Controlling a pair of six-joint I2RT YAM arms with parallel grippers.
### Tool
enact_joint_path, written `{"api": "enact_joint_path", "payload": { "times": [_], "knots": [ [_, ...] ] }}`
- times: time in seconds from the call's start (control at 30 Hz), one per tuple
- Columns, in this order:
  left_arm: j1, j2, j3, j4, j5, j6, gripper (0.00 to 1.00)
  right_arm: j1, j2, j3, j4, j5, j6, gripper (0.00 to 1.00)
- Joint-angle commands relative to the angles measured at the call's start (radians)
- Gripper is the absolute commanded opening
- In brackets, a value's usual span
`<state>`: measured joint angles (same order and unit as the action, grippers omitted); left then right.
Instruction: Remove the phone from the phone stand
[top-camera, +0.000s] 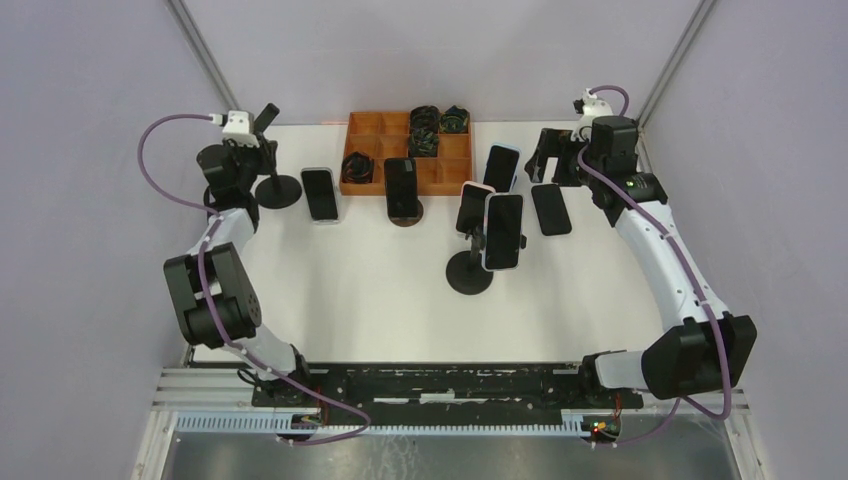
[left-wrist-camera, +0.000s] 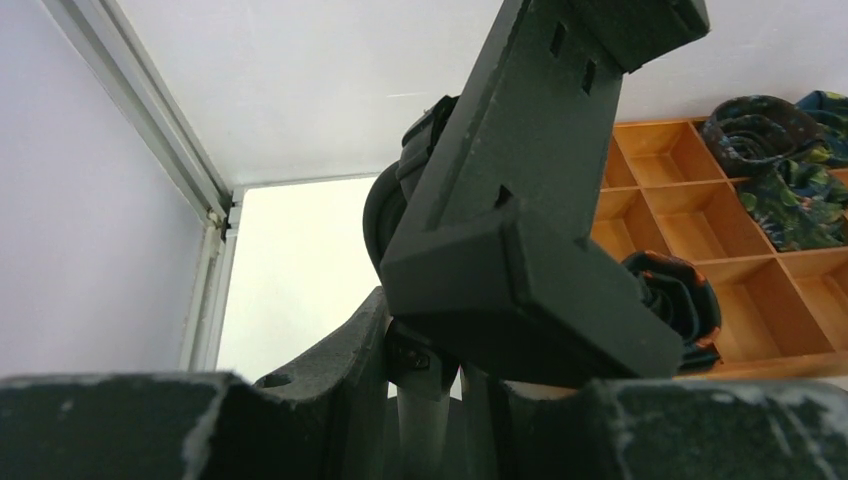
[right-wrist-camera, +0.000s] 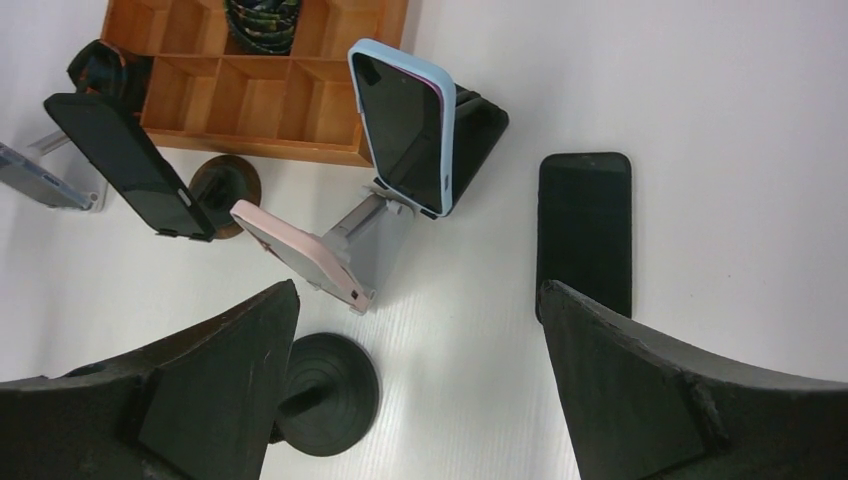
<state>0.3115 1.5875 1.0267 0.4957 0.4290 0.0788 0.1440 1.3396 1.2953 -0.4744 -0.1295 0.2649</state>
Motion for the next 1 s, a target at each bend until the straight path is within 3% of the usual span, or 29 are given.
{"api": "enact_joint_path", "payload": {
  "times": [0.0,0.67,0.97],
  "knots": [
    [-0.014,0.056,0.010,0.281,-0.077,-0.075,0.03,0.007,-0.040,0.016,0.059,-0.056,0.019,0.97],
    [-0.044,0.394,0.234,0.394,-0.128,-0.103,0.05,0.007,-0.057,-0.073,0.215,-0.211,0.069,0.97],
    [-0.042,0.376,0.148,0.397,-0.050,-0.085,0.44,0.008,-0.049,-0.047,0.226,-0.264,0.095,0.98]
  ]
}}
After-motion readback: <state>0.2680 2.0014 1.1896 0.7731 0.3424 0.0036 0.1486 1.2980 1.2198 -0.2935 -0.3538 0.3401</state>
